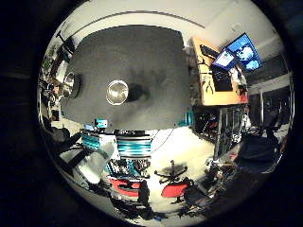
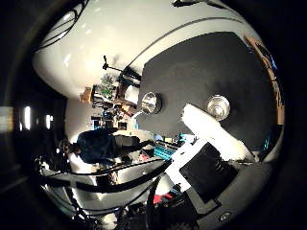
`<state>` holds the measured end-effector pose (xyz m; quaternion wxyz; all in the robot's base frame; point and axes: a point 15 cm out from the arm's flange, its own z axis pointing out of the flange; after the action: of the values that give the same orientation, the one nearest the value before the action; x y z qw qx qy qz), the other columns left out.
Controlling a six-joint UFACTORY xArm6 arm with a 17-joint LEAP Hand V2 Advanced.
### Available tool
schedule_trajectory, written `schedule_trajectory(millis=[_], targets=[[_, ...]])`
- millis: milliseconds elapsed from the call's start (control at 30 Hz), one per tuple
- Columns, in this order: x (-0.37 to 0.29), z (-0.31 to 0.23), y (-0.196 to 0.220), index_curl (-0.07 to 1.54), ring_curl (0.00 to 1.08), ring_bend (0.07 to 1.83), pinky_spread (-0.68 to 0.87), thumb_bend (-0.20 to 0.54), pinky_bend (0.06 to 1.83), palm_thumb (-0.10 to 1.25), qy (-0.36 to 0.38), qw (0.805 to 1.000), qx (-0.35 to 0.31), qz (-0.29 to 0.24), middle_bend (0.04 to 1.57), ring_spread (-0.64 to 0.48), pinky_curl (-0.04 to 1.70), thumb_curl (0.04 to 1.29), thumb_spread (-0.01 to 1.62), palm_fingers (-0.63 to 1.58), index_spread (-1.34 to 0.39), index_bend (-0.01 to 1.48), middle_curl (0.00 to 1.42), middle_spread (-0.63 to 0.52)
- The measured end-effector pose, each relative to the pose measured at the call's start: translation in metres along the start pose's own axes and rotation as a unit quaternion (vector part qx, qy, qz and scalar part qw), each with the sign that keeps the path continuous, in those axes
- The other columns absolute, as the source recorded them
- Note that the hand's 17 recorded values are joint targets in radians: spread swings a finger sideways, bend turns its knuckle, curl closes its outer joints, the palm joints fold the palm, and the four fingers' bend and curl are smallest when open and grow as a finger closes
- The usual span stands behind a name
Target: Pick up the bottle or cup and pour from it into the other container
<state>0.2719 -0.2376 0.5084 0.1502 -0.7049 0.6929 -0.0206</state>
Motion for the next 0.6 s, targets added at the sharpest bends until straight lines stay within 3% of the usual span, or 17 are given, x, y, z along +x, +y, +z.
schedule_trajectory(millis=[600], targets=[[0.065, 0.019, 0.018, 0.28, 0.24, 0.32, 0.46, -0.030, 0.39, 0.75, -0.016, 0.999, -0.006, 0.028, 0.20, 0.18, 0.30, 0.44, 1.03, 0.25, -0.30, 0.15, 0.34, 0.03]])
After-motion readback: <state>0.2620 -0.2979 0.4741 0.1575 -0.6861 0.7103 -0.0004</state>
